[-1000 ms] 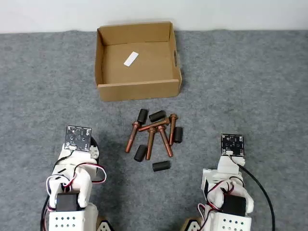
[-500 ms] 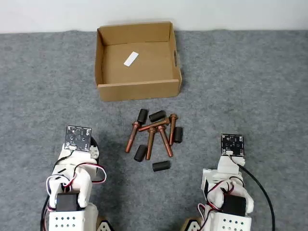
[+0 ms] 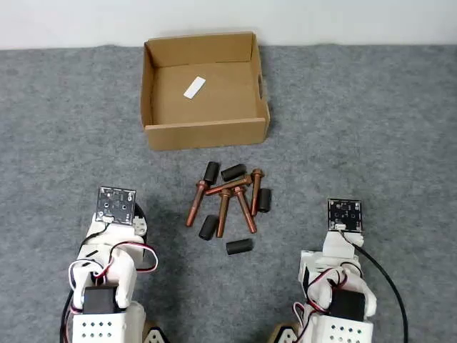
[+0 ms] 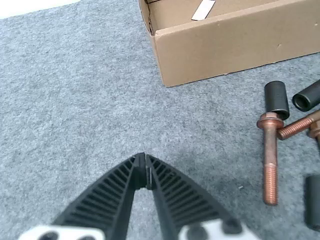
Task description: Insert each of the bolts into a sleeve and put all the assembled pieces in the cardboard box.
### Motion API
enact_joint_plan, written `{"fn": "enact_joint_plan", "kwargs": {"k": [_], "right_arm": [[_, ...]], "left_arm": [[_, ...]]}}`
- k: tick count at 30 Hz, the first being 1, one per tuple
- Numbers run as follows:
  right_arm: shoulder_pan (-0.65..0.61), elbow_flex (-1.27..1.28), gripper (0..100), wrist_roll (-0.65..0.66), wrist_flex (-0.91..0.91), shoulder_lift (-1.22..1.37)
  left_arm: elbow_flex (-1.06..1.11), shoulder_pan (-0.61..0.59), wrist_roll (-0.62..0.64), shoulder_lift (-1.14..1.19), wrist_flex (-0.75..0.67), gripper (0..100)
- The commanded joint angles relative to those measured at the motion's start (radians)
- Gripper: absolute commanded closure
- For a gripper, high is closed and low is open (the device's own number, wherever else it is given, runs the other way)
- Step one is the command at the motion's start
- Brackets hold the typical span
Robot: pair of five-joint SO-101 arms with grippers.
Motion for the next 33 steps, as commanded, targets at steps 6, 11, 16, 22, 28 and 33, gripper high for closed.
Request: {"fn": "enact_joint_plan", "kwargs": {"k": [6, 11, 16, 22, 28, 33], "right_arm": [[0.007, 0.017, 99.0, -0.002, -0.016, -0.01], [0.005, 0.017, 99.0, -0.006, -0.018, -0.01], [0.013, -0.118, 99.0, -0.006, -0.042, -0.01], [0.005, -0.404, 99.1, -0.055, -0.022, 0.01], [-0.102, -0.715, 99.1, -0.1, 0.119, 0.375], [-0.286, -1.062, 99.1, -0.155, 0.328, 0.789]], "left_arm": [[-0.005, -0.003, -0.006, -0.002, 0.002, 99], [-0.005, -0.003, -0.006, -0.002, 0.002, 99], [-0.005, -0.003, -0.006, -0.002, 0.002, 99], [-0.005, -0.003, -0.006, -0.002, 0.002, 99], [-0.005, -0.003, -0.006, -0.002, 0.002, 99], [-0.005, -0.003, -0.006, -0.002, 0.002, 99]]}}
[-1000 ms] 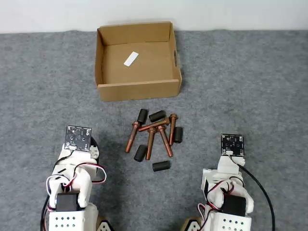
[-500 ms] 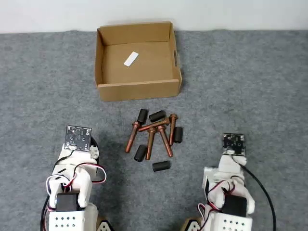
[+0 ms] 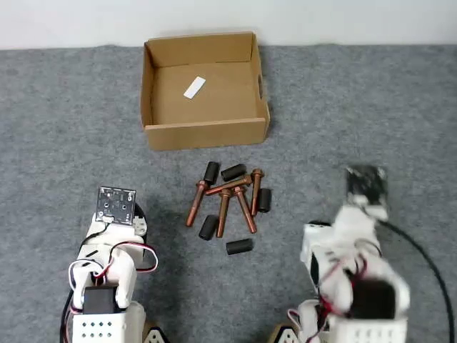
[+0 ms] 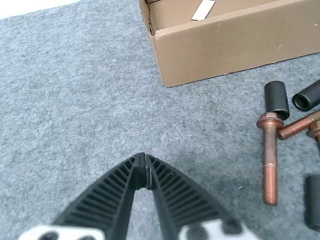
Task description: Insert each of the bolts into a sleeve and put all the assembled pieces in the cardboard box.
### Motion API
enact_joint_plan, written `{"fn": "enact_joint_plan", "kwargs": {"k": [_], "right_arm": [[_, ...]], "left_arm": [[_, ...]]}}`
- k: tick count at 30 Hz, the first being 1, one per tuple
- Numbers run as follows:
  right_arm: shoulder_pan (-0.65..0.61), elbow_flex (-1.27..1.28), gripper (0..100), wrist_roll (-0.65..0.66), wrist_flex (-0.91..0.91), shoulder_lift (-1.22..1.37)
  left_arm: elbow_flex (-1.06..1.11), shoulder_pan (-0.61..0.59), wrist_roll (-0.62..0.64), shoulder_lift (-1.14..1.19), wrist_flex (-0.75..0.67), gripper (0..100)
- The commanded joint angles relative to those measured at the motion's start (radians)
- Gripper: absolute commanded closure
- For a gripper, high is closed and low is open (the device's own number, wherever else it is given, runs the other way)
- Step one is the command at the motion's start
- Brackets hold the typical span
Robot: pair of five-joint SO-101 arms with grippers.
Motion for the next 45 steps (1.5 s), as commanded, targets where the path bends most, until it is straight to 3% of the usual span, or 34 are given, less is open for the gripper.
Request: {"fn": "enact_joint_plan", "kwargs": {"k": [1, 5, 16, 22, 26, 31, 39, 45], "right_arm": [[-0.113, -0.278, 99.1, -0.023, 0.133, 0.314], [-0.188, -0.41, 99.1, -0.018, 0.206, 0.538], [-0.202, -0.577, 99.0, -0.035, 0.188, 0.969], [-0.3, -0.724, 98.4, -0.163, 0.214, 1.179], [-0.352, -0.819, 88.8, -0.261, 0.234, 1.311], [-0.355, -0.961, 79.2, -0.319, 0.225, 1.449], [-0.344, -1.195, 83.4, -0.313, 0.217, 1.696], [-0.257, -1.376, 83.3, -0.25, 0.226, 1.882]], "left_arm": [[-0.005, -0.003, -0.006, -0.002, 0.002, 99], [-0.005, -0.003, -0.006, -0.002, 0.002, 99], [-0.005, -0.003, -0.006, -0.002, 0.002, 99], [-0.005, -0.003, -0.006, -0.002, 0.002, 99], [-0.005, -0.003, -0.006, -0.002, 0.002, 99], [-0.005, -0.003, -0.006, -0.002, 0.002, 99], [-0.005, -0.003, -0.006, -0.002, 0.002, 99], [-0.005, -0.003, -0.006, -0.002, 0.002, 99]]}}
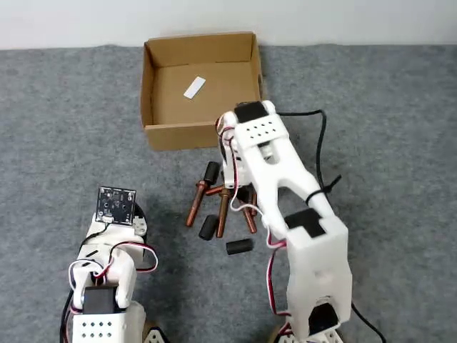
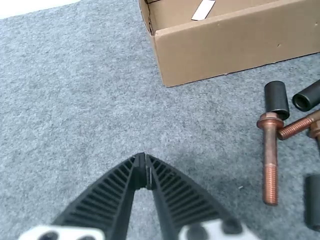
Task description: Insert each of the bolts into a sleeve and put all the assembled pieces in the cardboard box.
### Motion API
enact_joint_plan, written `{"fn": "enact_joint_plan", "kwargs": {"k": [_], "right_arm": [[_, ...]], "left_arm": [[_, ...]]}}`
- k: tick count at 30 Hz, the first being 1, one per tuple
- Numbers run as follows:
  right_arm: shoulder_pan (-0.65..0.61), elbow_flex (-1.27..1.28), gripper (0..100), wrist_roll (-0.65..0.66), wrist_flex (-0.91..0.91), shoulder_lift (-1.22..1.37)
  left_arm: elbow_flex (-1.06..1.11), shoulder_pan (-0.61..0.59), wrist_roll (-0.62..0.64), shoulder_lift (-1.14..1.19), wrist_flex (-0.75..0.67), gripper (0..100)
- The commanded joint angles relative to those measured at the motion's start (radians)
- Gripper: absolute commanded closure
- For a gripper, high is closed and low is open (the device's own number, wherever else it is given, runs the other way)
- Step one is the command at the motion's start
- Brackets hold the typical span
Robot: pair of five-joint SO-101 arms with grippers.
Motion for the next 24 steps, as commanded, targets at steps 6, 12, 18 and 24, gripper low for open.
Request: {"fn": "enact_joint_plan", "kwargs": {"k": [6, 12, 18, 24], "right_arm": [[0.088, -0.149, 83.3, 0.044, 0.041, 0.094], [0.07, -0.149, 83.3, 0.043, 0.039, 0.131], [0.053, -0.149, 83.3, 0.038, 0.039, 0.173], [0.048, -0.153, 84.5, 0.038, 0.038, 0.206]], "left_arm": [[-0.005, -0.003, -0.006, -0.002, 0.002, 99], [-0.005, -0.003, -0.006, -0.002, 0.002, 99], [-0.005, -0.003, -0.006, -0.002, 0.002, 99], [-0.005, -0.003, -0.006, -0.002, 0.002, 99]]}}
